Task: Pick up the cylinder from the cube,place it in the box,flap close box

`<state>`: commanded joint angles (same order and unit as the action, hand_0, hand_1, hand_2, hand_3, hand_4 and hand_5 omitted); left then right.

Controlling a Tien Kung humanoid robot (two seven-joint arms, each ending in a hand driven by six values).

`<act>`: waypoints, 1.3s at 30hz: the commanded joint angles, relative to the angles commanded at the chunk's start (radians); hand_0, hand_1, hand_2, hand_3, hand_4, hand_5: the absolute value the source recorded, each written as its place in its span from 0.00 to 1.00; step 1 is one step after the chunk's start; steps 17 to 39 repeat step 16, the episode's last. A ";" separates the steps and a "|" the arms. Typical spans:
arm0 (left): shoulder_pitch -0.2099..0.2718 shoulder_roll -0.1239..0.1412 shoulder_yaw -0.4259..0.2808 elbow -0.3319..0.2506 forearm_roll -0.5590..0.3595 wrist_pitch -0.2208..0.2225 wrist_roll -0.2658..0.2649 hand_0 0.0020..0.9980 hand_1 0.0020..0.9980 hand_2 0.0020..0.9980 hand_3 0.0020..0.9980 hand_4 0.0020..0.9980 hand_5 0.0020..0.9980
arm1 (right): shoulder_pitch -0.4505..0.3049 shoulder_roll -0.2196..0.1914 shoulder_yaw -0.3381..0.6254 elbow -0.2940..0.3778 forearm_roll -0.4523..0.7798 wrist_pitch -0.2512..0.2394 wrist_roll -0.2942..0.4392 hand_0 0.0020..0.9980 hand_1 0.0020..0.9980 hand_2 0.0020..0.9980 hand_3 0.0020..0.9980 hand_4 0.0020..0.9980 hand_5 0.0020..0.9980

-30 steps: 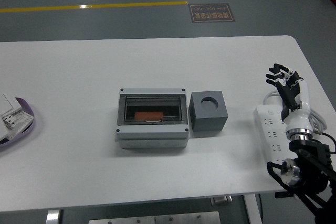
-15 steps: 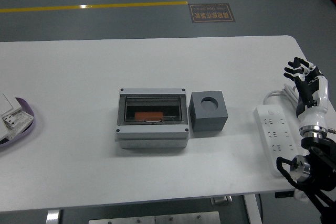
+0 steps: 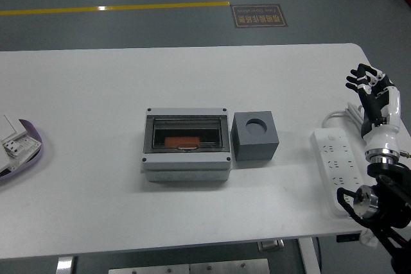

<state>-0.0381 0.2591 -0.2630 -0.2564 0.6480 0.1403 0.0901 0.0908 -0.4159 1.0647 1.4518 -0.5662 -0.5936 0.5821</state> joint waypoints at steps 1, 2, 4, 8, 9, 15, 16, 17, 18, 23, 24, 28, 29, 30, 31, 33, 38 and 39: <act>0.001 -0.001 0.004 0.000 -0.008 0.001 -0.002 0.51 0.55 0.55 0.59 0.72 0.16 | 0.004 0.000 -0.006 -0.001 0.000 -0.001 -0.001 0.60 0.57 0.58 0.60 0.75 0.40; 0.001 -0.002 0.007 0.000 -0.014 0.002 -0.003 0.51 0.55 0.55 0.59 0.72 0.16 | 0.007 0.001 -0.011 -0.002 0.000 -0.001 -0.002 0.60 0.57 0.58 0.60 0.75 0.40; 0.002 -0.002 0.011 0.001 -0.025 0.003 -0.006 0.51 0.55 0.55 0.59 0.72 0.16 | 0.013 0.002 -0.022 -0.004 -0.001 -0.003 -0.005 0.60 0.57 0.58 0.60 0.75 0.40; 0.004 -0.003 0.012 0.001 -0.031 0.003 -0.004 0.51 0.55 0.55 0.59 0.72 0.16 | 0.026 0.004 -0.041 -0.009 0.000 -0.005 -0.009 0.60 0.57 0.58 0.60 0.75 0.40; 0.004 -0.004 0.012 0.001 -0.032 0.003 -0.004 0.51 0.55 0.55 0.59 0.72 0.16 | 0.029 0.005 -0.046 -0.010 0.001 -0.005 -0.010 0.60 0.57 0.58 0.60 0.75 0.40; 0.008 -0.005 0.014 -0.001 -0.039 0.002 -0.003 0.51 0.55 0.55 0.59 0.72 0.16 | 0.039 0.015 -0.073 -0.019 0.000 -0.005 -0.020 0.60 0.57 0.57 0.60 0.75 0.40; 0.008 -0.005 0.015 -0.001 -0.040 0.001 -0.002 0.51 0.55 0.55 0.59 0.72 0.16 | 0.040 0.017 -0.076 -0.019 -0.001 -0.005 -0.022 0.60 0.57 0.57 0.60 0.75 0.40; 0.008 -0.005 0.015 -0.001 -0.040 0.001 -0.002 0.51 0.55 0.55 0.59 0.72 0.16 | 0.040 0.017 -0.076 -0.019 -0.001 -0.005 -0.022 0.60 0.57 0.57 0.60 0.75 0.40; 0.008 -0.005 0.015 -0.001 -0.040 0.001 -0.002 0.51 0.55 0.55 0.59 0.72 0.16 | 0.040 0.017 -0.076 -0.019 -0.001 -0.005 -0.022 0.60 0.57 0.57 0.60 0.75 0.40; 0.008 -0.005 0.015 -0.001 -0.040 0.001 -0.002 0.51 0.55 0.55 0.59 0.72 0.16 | 0.040 0.017 -0.076 -0.019 -0.001 -0.005 -0.022 0.60 0.57 0.57 0.60 0.75 0.40; 0.008 -0.005 0.015 -0.001 -0.040 0.001 -0.002 0.51 0.55 0.55 0.59 0.72 0.16 | 0.040 0.017 -0.076 -0.019 -0.001 -0.005 -0.022 0.60 0.57 0.57 0.60 0.75 0.40; 0.008 -0.005 0.015 -0.001 -0.040 0.001 -0.002 0.51 0.55 0.55 0.59 0.72 0.16 | 0.040 0.017 -0.076 -0.019 -0.001 -0.005 -0.022 0.60 0.57 0.57 0.60 0.75 0.40; 0.008 -0.005 0.015 -0.001 -0.040 0.001 -0.002 0.51 0.55 0.55 0.59 0.72 0.16 | 0.040 0.017 -0.076 -0.019 -0.001 -0.005 -0.022 0.60 0.57 0.57 0.60 0.75 0.40; 0.008 -0.005 0.015 -0.001 -0.040 0.001 -0.002 0.51 0.55 0.55 0.59 0.72 0.16 | 0.040 0.017 -0.076 -0.019 -0.001 -0.005 -0.022 0.60 0.57 0.57 0.60 0.75 0.40; 0.008 -0.005 0.015 -0.001 -0.040 0.001 -0.002 0.51 0.55 0.55 0.59 0.72 0.16 | 0.040 0.017 -0.076 -0.019 -0.001 -0.005 -0.022 0.60 0.57 0.57 0.60 0.75 0.40; 0.008 -0.005 0.015 -0.001 -0.040 0.001 -0.002 0.51 0.55 0.55 0.59 0.72 0.16 | 0.040 0.017 -0.076 -0.019 -0.001 -0.005 -0.022 0.60 0.57 0.57 0.60 0.75 0.40; 0.008 -0.005 0.015 -0.001 -0.040 0.001 -0.002 0.51 0.55 0.55 0.59 0.72 0.16 | 0.040 0.017 -0.076 -0.019 -0.001 -0.005 -0.022 0.60 0.57 0.57 0.60 0.75 0.40; 0.008 -0.005 0.015 -0.001 -0.040 0.001 -0.002 0.51 0.55 0.55 0.59 0.72 0.16 | 0.040 0.017 -0.076 -0.019 -0.001 -0.005 -0.022 0.60 0.57 0.57 0.60 0.75 0.40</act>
